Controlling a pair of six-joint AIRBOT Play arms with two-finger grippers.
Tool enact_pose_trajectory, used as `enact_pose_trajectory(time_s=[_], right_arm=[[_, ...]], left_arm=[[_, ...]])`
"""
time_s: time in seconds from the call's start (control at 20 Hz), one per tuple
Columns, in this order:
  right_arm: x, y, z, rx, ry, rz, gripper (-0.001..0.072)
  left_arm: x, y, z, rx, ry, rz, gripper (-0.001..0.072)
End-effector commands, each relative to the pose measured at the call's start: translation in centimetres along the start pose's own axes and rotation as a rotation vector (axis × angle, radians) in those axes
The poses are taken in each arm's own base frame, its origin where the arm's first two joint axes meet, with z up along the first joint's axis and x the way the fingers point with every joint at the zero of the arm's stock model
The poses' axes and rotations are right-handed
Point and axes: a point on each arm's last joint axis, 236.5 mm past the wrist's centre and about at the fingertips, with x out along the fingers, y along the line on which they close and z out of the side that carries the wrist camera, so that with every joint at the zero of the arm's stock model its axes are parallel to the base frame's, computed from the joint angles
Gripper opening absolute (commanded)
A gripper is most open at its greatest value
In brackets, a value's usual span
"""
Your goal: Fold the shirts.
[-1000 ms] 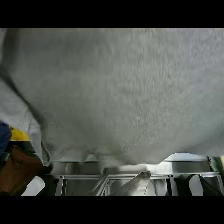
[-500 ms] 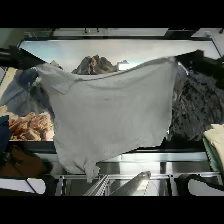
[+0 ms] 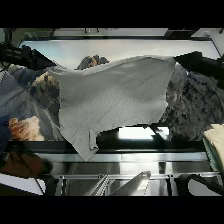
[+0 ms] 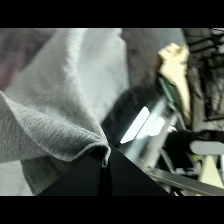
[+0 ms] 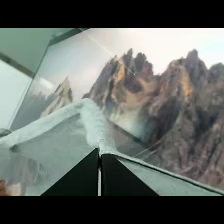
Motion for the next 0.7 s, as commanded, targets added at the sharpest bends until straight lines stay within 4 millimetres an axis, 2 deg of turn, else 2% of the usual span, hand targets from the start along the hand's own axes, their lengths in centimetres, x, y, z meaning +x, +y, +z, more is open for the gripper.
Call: enact_pose_trajectory(time_s=[0.0, 0.1, 0.2, 0.3, 0.35, 0.4, 0.5, 0.55, 0.65], right_arm=[[-5.2, 9.4, -1.0, -0.177, 0.041, 0.068, 0.0018], [-9.9, 16.0, 0.3, -0.321, -0.088, 0.059, 0.0018], [-15.7, 22.0, 2.5, -0.441, -0.327, 0.003, 0.0018], [-21.3, 26.1, 4.5, -0.572, -0.571, -0.099, 0.0017], [-23.2, 26.9, 5.5, -0.599, -0.643, -0.163, 0.0017], [-24.3, 27.1, 6.5, -0.611, -0.670, -0.217, 0.0017], [-23.6, 25.6, 8.2, -0.573, -0.614, -0.254, 0.0017], [-22.3, 23.6, 8.7, -0.509, -0.556, -0.247, 0.0017], [-19.0, 18.1, 8.5, -0.339, -0.415, -0.231, 0.0018]], left_arm=[[0.6, -9.8, -3.4, 0.134, -0.006, -0.150, 0.0019], [0.4, -16.8, -6.3, 0.250, -0.018, -0.149, 0.0019], [-0.9, -23.2, -8.8, 0.381, -0.055, -0.072, 0.0019], [-3.6, -27.7, -9.3, 0.519, -0.140, 0.074, 0.0020], [-5.2, -29.4, -8.7, 0.592, -0.195, 0.162, 0.0020], [-6.7, -30.3, -7.7, 0.645, -0.251, 0.240, 0.0020], [-9.2, -30.3, -4.9, 0.683, -0.329, 0.336, 0.0020], [-9.9, -29.1, -3.3, 0.657, -0.346, 0.334, 0.0020], [-9.5, -24.7, -0.6, 0.536, -0.311, 0.267, 0.0020]])
